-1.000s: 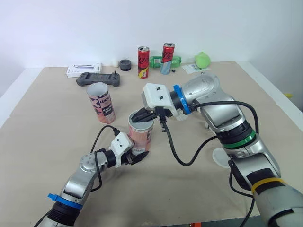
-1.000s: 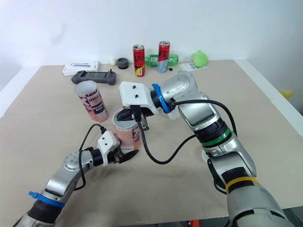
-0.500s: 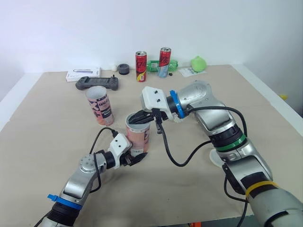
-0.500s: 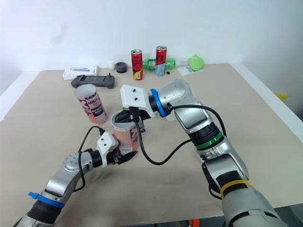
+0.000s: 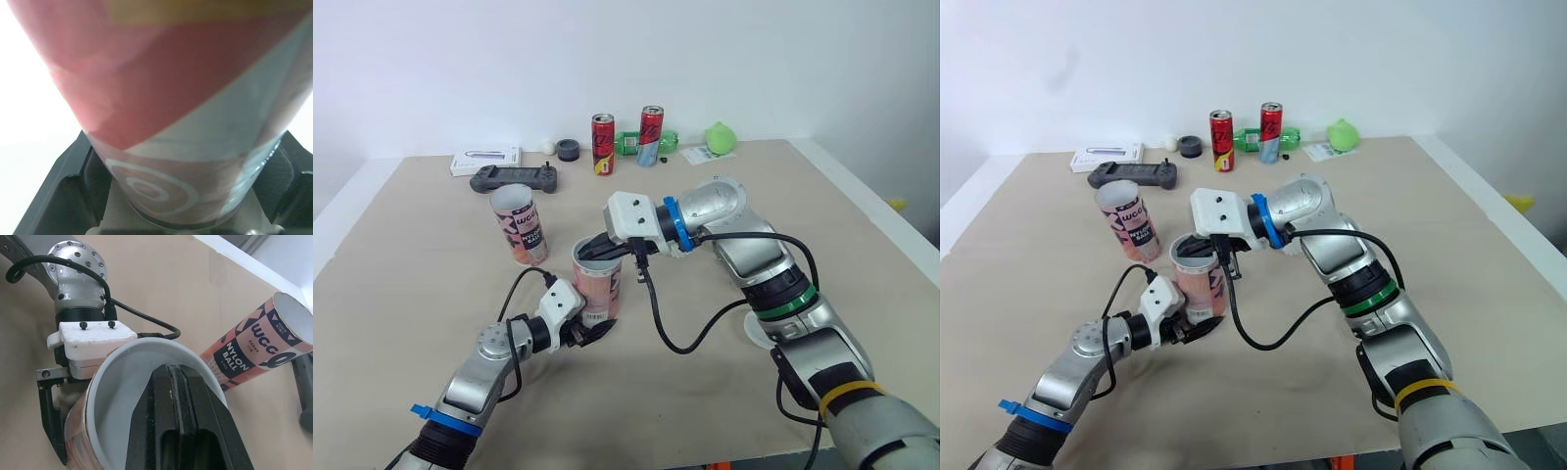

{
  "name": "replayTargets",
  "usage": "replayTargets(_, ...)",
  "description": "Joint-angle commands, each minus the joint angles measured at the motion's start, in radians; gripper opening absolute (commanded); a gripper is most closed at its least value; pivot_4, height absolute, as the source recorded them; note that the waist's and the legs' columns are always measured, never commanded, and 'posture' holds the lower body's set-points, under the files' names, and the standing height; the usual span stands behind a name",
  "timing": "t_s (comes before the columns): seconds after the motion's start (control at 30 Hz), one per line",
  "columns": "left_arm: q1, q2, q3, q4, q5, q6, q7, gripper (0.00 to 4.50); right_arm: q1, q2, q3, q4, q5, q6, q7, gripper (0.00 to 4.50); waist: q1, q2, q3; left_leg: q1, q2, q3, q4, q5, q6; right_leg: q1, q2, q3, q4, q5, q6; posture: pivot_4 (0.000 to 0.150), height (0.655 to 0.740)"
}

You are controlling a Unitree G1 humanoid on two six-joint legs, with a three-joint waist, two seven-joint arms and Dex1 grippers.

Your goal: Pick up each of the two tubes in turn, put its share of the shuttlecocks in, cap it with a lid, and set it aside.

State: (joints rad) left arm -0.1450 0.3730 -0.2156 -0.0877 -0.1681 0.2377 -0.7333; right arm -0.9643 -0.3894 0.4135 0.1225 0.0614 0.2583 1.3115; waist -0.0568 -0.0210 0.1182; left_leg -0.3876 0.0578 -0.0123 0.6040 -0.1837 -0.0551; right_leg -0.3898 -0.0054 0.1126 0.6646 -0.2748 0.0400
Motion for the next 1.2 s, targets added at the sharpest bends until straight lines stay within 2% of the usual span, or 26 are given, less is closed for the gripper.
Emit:
replayTargets(0.03, -0.022, -0.003, -0.016, -0.034, 0.005, -0.013, -0.011, 3.55, 0.065, 0.002, 0.118, 0.051, -0.026, 0.082, 0.073, 0.06, 0.000, 0.000, 0.000, 0.000, 0.000, 0.000, 0.000, 0.000, 0.000, 0.000, 0.000, 0.000, 0.000, 0.000, 0.000, 0.150, 0.7400)
replayTargets(0.13, -0.022, -0.001, -0.008, -0.039, -0.009, -0.016, -0.024, 3.55, 0.026, -0.017, 0.055, -0.015, 0.036, 0.135, 0.086, 0.06, 0.000, -0.001, 0.003, 0.000, 0.000, 0.000, 0.000, 0.000, 0.000, 0.000, 0.000, 0.000, 0.000, 0.000, 0.000, 0.150, 0.7400)
replayTargets(0.23, -0.018, 0.008, 0.002, -0.047, -0.022, -0.016, -0.038, 4.43, -0.016, -0.029, -0.045, -0.106, 0.152, 0.238, 0.096, 0.00, 0.007, -0.004, 0.009, -0.003, -0.001, -0.001, -0.002, 0.000, 0.000, -0.003, -0.001, 0.000, 0.000, -0.001, 0.000, 0.150, 0.7400)
replayTargets(0.27, -0.018, 0.009, 0.004, -0.048, -0.025, -0.017, -0.041, 4.50, -0.025, -0.032, -0.066, -0.122, 0.176, 0.261, 0.094, 0.51, 0.008, -0.004, 0.011, -0.005, -0.001, -0.001, -0.002, -0.001, -0.001, -0.004, -0.001, 0.000, -0.001, -0.002, 0.000, 0.150, 0.7400)
replayTargets(0.3, -0.018, 0.010, 0.005, -0.049, -0.027, -0.017, -0.044, 4.50, -0.031, -0.032, -0.088, -0.133, 0.201, 0.282, 0.089, 0.68, 0.009, -0.004, 0.012, -0.007, -0.001, -0.001, -0.003, -0.001, -0.002, -0.006, -0.001, 0.000, -0.001, -0.003, 0.000, 0.150, 0.7400)
replayTargets(0.33, -0.018, 0.011, 0.005, -0.049, -0.028, -0.017, -0.047, 4.50, -0.035, -0.029, -0.113, -0.144, 0.230, 0.307, 0.078, 0.90, 0.010, -0.003, 0.012, -0.017, -0.002, -0.002, -0.003, -0.001, -0.002, -0.010, 0.000, 0.000, -0.001, -0.005, 0.002, 0.150, 0.7400)
replayTargets(0.4, -0.018, 0.013, 0.007, -0.054, -0.031, -0.014, -0.050, 4.50, -0.039, -0.016, -0.188, -0.164, 0.307, 0.370, 0.045, 1.71, 0.011, -0.001, 0.018, -0.025, -0.003, -0.004, -0.003, -0.001, -0.002, -0.015, 0.001, 0.000, 0.000, -0.002, 0.006, 0.150, 0.7400)
replayTargets(0.43, -0.018, 0.014, 0.007, -0.057, -0.033, -0.012, -0.051, 4.50, -0.038, -0.013, -0.217, -0.173, 0.339, 0.397, 0.031, 1.96, 0.011, -0.001, 0.018, -0.030, -0.004, -0.008, -0.002, -0.002, -0.001, -0.018, 0.001, -0.001, 0.000, 0.000, 0.002, 0.150, 0.7400)
replayTargets(0.53, -0.016, 0.017, 0.008, -0.064, -0.037, -0.007, -0.055, 4.50, -0.027, -0.016, -0.265, -0.188, 0.390, 0.435, -0.001, 2.91, 0.011, 0.001, 0.028, -0.034, -0.005, -0.011, -0.002, -0.004, 0.002, -0.019, 0.001, -0.003, 0.000, -0.002, 0.001, 0.150, 0.7400)
replayTargets(0.63, -0.008, 0.024, 0.012, -0.074, -0.042, -0.001, -0.064, 4.50, -0.024, -0.010, -0.334, -0.211, 0.478, 0.499, -0.050, 4.32, 0.010, 0.001, 0.033, -0.034, -0.006, -0.012, -0.002, -0.004, 0.002, -0.019, 0.000, -0.004, 0.000, -0.002, 0.001, 0.150, 0.7400)
replayTargets(0.67, -0.004, 0.027, 0.014, -0.078, -0.044, 0.001, -0.067, 4.50, -0.019, -0.016, -0.347, -0.223, 0.498, 0.513, -0.060, 4.44, 0.010, 0.000, 0.035, -0.034, -0.006, -0.012, -0.002, -0.004, 0.002, -0.019, 0.000, -0.004, 0.000, -0.002, 0.001, 0.150, 0.7400)
replayTargets(0.8, 0.013, 0.054, 0.028, -0.097, -0.058, 0.010, -0.081, 4.50, 0.030, -0.055, -0.396, -0.284, 0.566, 0.564, -0.100, 4.44, 0.010, -0.002, 0.037, -0.034, -0.006, -0.013, -0.002, -0.004, 0.002, -0.019, 0.000, -0.006, 0.000, -0.002, 0.001, 0.150, 0.7400)
replayTargets(1.0, 0.065, 0.135, 0.090, -0.152, -0.097, 0.044, -0.103, 4.50, 0.166, -0.134, -0.493, -0.391, 0.687, 0.635, -0.169, 4.44, 0.007, -0.002, 0.039, -0.035, -0.006, -0.014, -0.002, -0.004, 0.002, -0.019, 0.001, -0.006, 0.000, -0.004, 0.004, 0.150, 0.7400)
replayTargets(1.2, 0.140, 0.221, 0.189, -0.207, -0.156, 0.082, -0.121, 4.50, 0.328, -0.189, -0.558, -0.467, 0.743, 0.641, -0.233, 4.44, 0.007, -0.003, 0.041, -0.035, -0.005, -0.016, -0.001, -0.004, 0.002, -0.018, 0.001, -0.008, 0.000, -0.007, 0.007, 0.150, 0.7400)
